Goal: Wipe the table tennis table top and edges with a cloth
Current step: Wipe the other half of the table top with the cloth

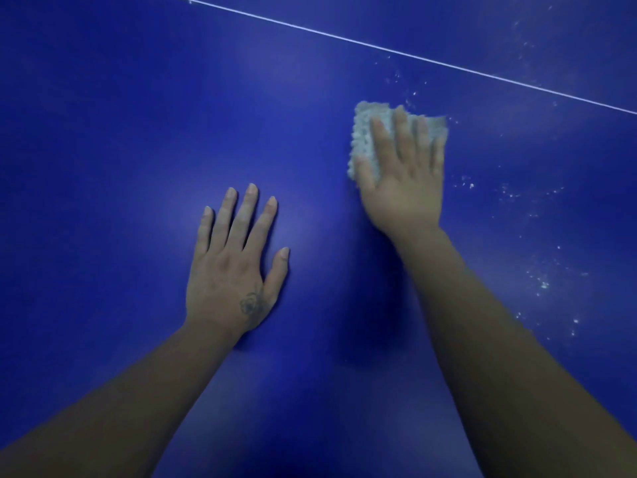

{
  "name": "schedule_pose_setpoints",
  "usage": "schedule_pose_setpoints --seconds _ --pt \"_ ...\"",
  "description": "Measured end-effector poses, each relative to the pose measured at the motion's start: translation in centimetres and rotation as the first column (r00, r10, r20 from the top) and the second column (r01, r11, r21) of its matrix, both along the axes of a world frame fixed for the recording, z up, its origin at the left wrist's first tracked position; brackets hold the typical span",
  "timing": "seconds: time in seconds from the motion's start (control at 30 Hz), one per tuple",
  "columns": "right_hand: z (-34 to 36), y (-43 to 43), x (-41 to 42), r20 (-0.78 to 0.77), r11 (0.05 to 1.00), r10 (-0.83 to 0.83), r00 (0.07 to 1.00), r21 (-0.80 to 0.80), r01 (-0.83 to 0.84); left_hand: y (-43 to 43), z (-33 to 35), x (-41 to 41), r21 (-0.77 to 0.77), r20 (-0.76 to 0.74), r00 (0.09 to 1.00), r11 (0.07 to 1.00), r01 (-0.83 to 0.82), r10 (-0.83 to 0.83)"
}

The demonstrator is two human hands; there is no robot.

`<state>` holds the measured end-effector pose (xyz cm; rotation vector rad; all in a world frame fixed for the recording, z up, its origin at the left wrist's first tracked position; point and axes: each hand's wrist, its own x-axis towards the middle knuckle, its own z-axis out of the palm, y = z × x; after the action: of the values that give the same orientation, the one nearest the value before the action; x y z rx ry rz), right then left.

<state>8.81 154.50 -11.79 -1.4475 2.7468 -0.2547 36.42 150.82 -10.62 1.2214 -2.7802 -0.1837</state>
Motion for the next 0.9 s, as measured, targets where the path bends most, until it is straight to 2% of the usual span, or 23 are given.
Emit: schedule_pose_setpoints --seconds 0.13,0.2,0.33,0.43,0.5,0.6,0.7,0.8,0.9 --pt "0.4 4.1 -4.0 0.029 0.981 -0.192 0.981 0.014 0.192 0.1 0.1 -0.1 0.007 0.014 1.000 1.000 -0.013 0.013" --pt "0.4 5.2 -3.1 -0.017 0.978 -0.209 0.978 0.004 0.209 0.1 0.1 -0.1 0.013 0.005 1.000 1.000 -0.016 0.016" --pt "0.3 0.9 0.7 -0.079 1.000 -0.010 0.997 0.002 0.011 0.0 0.0 -0.2 0.008 0.004 1.000 1.000 -0.014 0.014" --pt "0.6 -5.0 1.8 0.010 0.990 0.134 0.991 0.040 -0.134 0.0 -0.1 -0.1 0.001 0.005 1.000 1.000 -0.013 0.013" --pt "0.9 -7.9 0.4 0.052 0.988 0.150 0.987 0.040 -0.152 0.0 -0.1 -0.1 -0.001 0.000 1.000 1.000 -0.012 0.012" --pt "1.1 -8.0 -3.8 0.065 0.995 0.083 0.994 0.056 -0.087 0.0 0.0 -0.2 0.006 0.003 1.000 1.000 -0.016 0.016" --pt "1.1 -3.7 -7.8 0.010 0.996 -0.065 0.998 0.055 0.064 -0.1 0.0 -0.2 0.015 0.001 1.000 1.000 -0.014 0.014" --pt "1.9 1.4 -9.8 0.048 0.971 -0.226 0.973 0.094 0.220 -0.1 0.0 -0.1 0.020 -0.002 1.000 1.000 -0.013 0.013" --pt "2.4 2.1 -9.0 0.071 0.959 -0.257 0.964 0.145 0.245 -0.1 0.0 -0.1 0.022 -0.004 1.000 1.000 -0.015 0.015"
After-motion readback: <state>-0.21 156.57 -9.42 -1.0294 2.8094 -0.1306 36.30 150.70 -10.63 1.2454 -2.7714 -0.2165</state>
